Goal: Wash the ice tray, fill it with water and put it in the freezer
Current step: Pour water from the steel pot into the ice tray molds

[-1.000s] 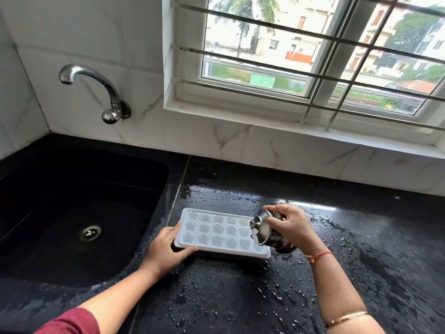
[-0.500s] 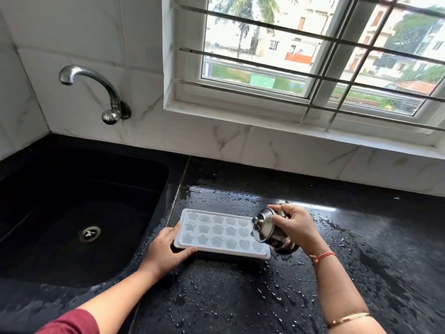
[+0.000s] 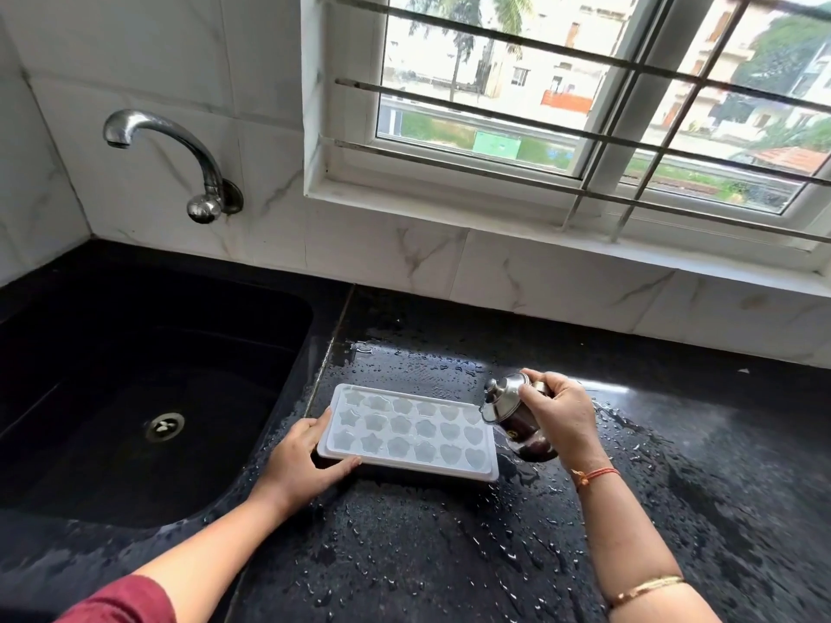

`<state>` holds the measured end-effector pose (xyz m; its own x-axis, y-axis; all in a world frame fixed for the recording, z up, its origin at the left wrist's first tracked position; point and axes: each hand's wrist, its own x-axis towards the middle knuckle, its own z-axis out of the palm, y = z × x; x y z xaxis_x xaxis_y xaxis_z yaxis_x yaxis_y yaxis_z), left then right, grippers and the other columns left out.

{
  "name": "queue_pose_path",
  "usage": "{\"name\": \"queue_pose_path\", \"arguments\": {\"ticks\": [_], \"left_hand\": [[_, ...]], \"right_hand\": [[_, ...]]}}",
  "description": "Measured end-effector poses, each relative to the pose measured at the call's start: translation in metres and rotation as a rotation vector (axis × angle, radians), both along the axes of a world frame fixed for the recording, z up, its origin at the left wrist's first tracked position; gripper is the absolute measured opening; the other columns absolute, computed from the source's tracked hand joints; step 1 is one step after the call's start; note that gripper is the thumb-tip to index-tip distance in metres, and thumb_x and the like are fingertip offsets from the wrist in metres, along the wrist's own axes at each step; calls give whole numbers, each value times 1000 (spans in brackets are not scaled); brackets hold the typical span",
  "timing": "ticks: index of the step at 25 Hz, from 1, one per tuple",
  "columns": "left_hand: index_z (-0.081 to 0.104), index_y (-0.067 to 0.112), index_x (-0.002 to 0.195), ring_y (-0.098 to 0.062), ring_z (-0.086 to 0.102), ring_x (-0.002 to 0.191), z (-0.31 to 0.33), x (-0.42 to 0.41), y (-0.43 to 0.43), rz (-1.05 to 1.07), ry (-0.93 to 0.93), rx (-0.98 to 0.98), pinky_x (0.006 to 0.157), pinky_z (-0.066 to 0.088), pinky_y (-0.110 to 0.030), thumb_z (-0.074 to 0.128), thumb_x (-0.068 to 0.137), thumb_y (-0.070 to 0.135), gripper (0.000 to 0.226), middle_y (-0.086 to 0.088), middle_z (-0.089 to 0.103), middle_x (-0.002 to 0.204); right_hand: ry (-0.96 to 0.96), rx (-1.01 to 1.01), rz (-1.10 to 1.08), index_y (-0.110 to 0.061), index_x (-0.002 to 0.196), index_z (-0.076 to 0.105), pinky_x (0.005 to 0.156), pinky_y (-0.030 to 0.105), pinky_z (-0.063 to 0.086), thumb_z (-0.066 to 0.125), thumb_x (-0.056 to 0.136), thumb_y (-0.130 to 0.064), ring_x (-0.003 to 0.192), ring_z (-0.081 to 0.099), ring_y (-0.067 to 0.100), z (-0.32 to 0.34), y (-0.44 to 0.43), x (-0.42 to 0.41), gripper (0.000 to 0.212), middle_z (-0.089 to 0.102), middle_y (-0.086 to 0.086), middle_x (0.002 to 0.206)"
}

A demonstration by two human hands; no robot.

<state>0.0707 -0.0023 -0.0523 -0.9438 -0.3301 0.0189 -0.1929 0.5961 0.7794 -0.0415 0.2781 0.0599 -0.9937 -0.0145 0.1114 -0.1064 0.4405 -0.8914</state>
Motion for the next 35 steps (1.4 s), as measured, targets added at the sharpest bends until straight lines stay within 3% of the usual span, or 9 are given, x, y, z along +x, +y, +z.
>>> {"name": "queue_pose_path", "arguments": {"ticks": [3, 6, 7, 11, 13, 18, 23, 30, 35], "left_hand": [[39, 24, 139, -11, 53, 105, 1, 0, 1, -6, 5, -1, 88, 36, -19, 51, 44, 73, 108, 6, 51, 113], [38, 24, 140, -9, 52, 105, 1, 0, 2, -4, 6, -15, 89, 35, -18, 51, 44, 73, 108, 7, 50, 114], [38, 24, 140, -8, 51, 104, 0, -1, 2, -4, 8, -22, 89, 35, -18, 51, 44, 73, 108, 8, 50, 113], [36, 28, 140, -4, 49, 101, 0, -2, 2, -14, 19, -32, 86, 33, -17, 52, 46, 72, 106, 11, 48, 110], [35, 29, 141, -3, 49, 102, 0, -3, 2, -12, 18, -41, 87, 33, -16, 52, 47, 73, 105, 12, 48, 111], [35, 29, 141, -3, 48, 104, -2, -2, 3, 0, 6, -44, 90, 33, -16, 54, 48, 72, 104, 13, 47, 113], [34, 29, 141, -4, 48, 103, 1, 0, 1, -9, 7, -23, 91, 34, -16, 52, 47, 72, 104, 12, 47, 112], [33, 32, 141, -6, 50, 103, -1, -1, -2, -27, 14, 1, 89, 37, -18, 51, 48, 73, 103, 10, 48, 112], [36, 28, 141, -10, 53, 107, -8, -3, -4, -30, 20, -4, 91, 40, -22, 51, 48, 75, 104, 8, 51, 115]], "right_hand": [[59, 63, -11, -29, 61, 52, 53, 22, 46, 63, 80, -8, 69, 55, 17, 0, 1, -8, 29, 63, 2, 87], [42, 104, 30, -17, 85, 67, 55, 20, 50, 63, 81, -12, 72, 58, 16, -1, 1, -15, 8, 63, 2, 87], [42, 111, 41, -13, 93, 68, 53, 16, 50, 63, 81, -12, 71, 58, 15, -2, 1, -17, 12, 63, 2, 86], [73, 169, 48, -20, 89, 67, 64, 22, 51, 64, 81, -15, 74, 57, 12, -4, 1, -24, 9, 63, -4, 80], [78, 196, 64, -18, 98, 69, 68, 27, 52, 65, 80, -17, 72, 57, 11, -8, 2, -29, 18, 61, -8, 75], [64, 215, 109, -20, 104, 68, 65, 26, 55, 65, 80, -20, 74, 62, 16, -19, 3, -31, 24, 61, -9, 73], [71, 253, 103, -17, 103, 69, 73, 43, 56, 66, 80, -20, 69, 59, 19, -20, -3, -34, 24, 55, -12, 62], [56, 347, 106, -19, 107, 68, 83, 46, 52, 63, 77, -29, 76, 62, 16, -17, -14, -36, 31, 57, -18, 69], [48, 360, 66, -14, 106, 69, 77, 40, 56, 66, 78, -22, 85, 65, 22, -16, -15, -36, 29, 67, -2, 85]]}}
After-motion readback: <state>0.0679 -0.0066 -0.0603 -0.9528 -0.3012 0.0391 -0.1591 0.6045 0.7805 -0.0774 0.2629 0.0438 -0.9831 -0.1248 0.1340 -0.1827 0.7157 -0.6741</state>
